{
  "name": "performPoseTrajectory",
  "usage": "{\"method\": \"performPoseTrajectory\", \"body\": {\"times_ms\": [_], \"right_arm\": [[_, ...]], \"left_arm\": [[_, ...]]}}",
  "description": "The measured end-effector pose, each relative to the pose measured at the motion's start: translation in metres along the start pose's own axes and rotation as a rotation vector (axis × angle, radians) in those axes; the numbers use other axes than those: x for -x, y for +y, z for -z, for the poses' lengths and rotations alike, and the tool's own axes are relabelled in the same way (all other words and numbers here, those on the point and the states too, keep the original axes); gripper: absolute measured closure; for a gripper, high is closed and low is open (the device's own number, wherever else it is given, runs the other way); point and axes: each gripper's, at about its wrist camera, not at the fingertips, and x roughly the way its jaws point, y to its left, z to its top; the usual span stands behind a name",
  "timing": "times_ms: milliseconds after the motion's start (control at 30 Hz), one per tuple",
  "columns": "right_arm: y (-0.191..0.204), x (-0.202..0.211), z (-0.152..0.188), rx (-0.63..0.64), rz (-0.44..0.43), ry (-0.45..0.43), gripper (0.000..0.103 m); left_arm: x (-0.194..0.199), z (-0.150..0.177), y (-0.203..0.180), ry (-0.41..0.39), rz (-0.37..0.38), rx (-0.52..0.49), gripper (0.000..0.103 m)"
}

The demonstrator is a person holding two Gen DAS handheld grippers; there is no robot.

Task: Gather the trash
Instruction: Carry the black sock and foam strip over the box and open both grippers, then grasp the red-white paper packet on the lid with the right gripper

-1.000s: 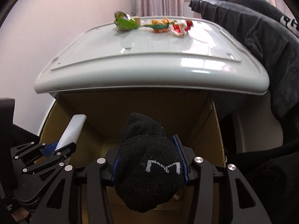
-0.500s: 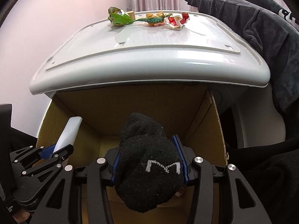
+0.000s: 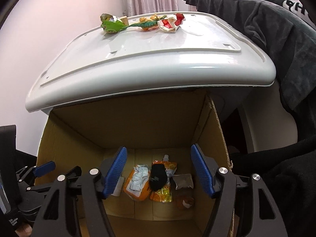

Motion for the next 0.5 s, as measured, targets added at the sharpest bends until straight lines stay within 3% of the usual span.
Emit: {"method": "performPoseTrajectory", "body": {"times_ms": [500], "right_arm": [[-0.0006,0.0017,-0.0019,-0.012,0.007,-0.012,0.034]], "left_arm": [[0.0022,0.0009,0.0027,-0.022,0.014,0.017,0.027]]}}
